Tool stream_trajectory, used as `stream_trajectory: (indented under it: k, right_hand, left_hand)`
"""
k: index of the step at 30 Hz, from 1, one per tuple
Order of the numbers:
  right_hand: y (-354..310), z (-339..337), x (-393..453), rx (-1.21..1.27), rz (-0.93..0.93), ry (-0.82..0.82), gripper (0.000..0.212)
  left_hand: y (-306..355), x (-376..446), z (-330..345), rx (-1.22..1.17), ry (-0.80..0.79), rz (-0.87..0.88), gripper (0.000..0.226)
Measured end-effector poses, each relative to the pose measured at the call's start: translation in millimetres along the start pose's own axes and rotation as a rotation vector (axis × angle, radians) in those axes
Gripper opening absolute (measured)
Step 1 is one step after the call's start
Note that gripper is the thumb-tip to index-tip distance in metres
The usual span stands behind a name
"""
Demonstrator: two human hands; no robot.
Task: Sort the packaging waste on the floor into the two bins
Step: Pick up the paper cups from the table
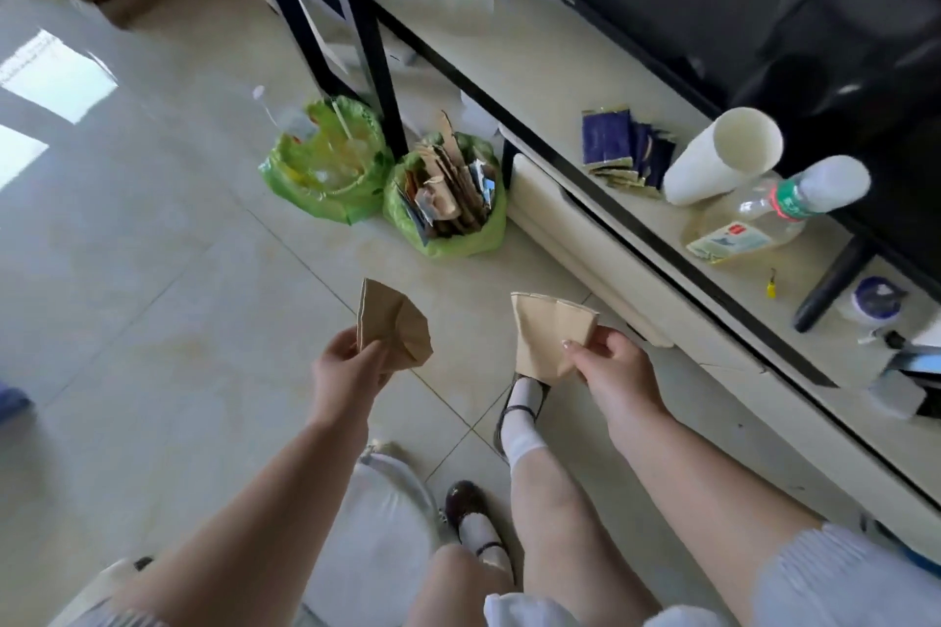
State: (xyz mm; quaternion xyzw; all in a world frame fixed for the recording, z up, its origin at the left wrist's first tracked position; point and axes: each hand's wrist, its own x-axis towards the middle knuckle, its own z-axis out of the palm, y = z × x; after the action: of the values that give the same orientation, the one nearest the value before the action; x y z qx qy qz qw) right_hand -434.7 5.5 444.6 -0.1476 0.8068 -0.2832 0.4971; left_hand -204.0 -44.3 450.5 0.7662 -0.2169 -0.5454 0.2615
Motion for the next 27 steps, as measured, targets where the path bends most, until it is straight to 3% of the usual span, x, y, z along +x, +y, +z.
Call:
stream_trajectory:
  k: [13, 20, 24, 27]
  right_hand:
    - [-104.4, 49.1, 88.8, -0.222, -0.02, -0.017, 0.017]
    - [-133.1, 100.7, 102.0, -0.088, 0.065, 0.112, 0.015]
    - [-137.0, 141.6, 109.6, -0.145, 0.078, 0.198, 0.023]
    - [-130.3, 166.1, 122.0, -0.248, 0.054, 0.284, 0.028]
  left_hand:
    - [81.6, 90.4, 27.2, -0.024, -0.04, -0.043, 0.024]
    - [126.9, 155.8, -3.6, 0.107, -0.125, -0.054, 0.023]
    - [163.2, 206.9, -16.5, 0.251, -0.194, 0.044, 0.021]
    - [177.1, 251.3, -10.7, 0.569, -0.247, 0.303, 0.014]
